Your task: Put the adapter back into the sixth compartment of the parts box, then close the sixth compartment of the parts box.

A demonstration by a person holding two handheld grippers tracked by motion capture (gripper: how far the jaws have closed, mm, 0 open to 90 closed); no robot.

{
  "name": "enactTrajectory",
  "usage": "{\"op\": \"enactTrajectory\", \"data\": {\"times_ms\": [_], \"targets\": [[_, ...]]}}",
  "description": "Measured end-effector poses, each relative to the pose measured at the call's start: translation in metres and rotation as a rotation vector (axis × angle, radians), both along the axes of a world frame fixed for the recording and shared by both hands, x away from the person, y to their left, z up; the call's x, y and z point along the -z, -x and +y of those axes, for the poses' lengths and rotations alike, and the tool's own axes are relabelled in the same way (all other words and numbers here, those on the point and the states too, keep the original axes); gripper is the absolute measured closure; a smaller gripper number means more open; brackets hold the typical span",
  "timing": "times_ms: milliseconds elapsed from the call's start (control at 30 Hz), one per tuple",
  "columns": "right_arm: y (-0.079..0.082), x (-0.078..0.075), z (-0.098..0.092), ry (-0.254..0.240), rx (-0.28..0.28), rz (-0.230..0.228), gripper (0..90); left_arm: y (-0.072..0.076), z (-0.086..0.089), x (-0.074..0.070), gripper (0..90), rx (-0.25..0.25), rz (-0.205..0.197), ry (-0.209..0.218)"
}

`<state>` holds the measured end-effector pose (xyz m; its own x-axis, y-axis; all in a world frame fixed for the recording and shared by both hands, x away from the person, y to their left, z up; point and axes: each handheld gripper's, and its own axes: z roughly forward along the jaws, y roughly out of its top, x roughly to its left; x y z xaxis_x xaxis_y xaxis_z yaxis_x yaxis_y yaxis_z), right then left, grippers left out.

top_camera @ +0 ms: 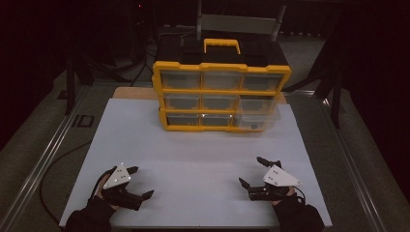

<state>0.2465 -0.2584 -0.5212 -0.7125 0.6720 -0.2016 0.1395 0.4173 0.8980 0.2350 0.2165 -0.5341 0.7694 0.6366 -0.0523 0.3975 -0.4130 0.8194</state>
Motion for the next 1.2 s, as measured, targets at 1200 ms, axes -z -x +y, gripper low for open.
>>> {"op": "enactTrajectory", "data": {"times_ms": [1200], "targets": [[0.0021,-0.0061,0.0019,0.0,-0.013,-0.007,8.3,0.0023,0.0007,-0.0046,0.3,0.001,-0.02,0.007]]}}
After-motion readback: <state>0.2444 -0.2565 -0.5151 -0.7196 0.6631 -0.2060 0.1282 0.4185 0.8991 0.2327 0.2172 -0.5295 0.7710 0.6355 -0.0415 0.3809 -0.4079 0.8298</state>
